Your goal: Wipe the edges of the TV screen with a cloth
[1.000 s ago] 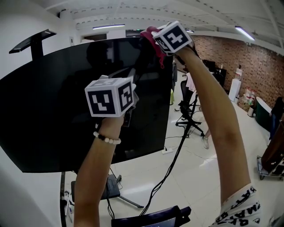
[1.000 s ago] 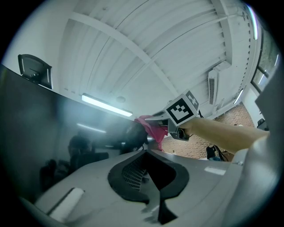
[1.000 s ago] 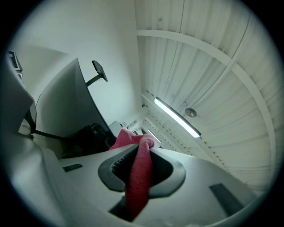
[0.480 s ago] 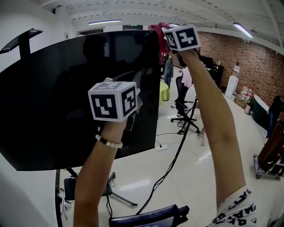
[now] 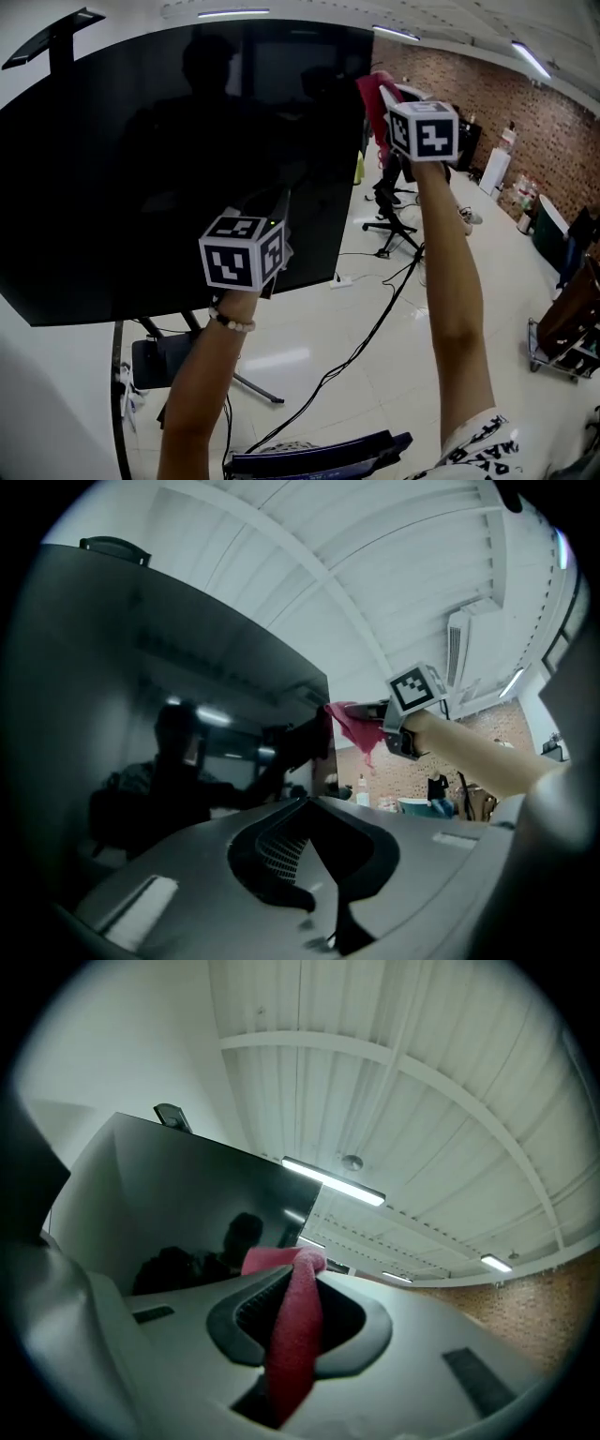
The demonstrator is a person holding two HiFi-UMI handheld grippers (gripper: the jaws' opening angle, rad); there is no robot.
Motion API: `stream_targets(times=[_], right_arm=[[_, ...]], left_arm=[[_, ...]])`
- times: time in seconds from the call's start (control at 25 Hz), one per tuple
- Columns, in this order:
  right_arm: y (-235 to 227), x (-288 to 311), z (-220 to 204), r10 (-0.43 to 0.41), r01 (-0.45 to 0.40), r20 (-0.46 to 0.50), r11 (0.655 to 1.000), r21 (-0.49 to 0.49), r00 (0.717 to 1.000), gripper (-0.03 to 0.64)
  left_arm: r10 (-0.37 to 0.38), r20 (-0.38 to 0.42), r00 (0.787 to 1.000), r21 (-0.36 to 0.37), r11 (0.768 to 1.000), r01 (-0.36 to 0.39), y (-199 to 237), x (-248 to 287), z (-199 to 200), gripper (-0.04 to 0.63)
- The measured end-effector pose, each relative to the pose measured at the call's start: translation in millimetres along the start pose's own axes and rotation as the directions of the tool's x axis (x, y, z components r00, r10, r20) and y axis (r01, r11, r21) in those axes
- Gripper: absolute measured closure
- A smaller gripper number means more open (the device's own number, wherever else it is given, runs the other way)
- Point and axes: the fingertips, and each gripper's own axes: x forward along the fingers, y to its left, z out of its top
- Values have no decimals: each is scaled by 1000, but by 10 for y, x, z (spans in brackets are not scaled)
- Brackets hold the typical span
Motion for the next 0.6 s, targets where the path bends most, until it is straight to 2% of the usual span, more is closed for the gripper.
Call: stream_targets(times=[0.16,0.28,0.48,0.6], right_arm=[[399,-496,-338,42,-44,31,997,63,999,552],[893,-848,-762,110,-113,26,980,164,994,552],[1812,-1403,-1783,229,-190,-108,938,290,967,552],[2243,-1704,-2199,278,-209,-160,912,353,947,552]], left_arm=[[23,-46,999,-51,998,-25,172,-167,-461,595],[12,-92,996,-59,998,-17,261,-309,-840,595],[-35,-179,983,-126,992,12,232,-625,-1611,595],[-60,-240,969,-170,985,19,159,-795,-2098,595]])
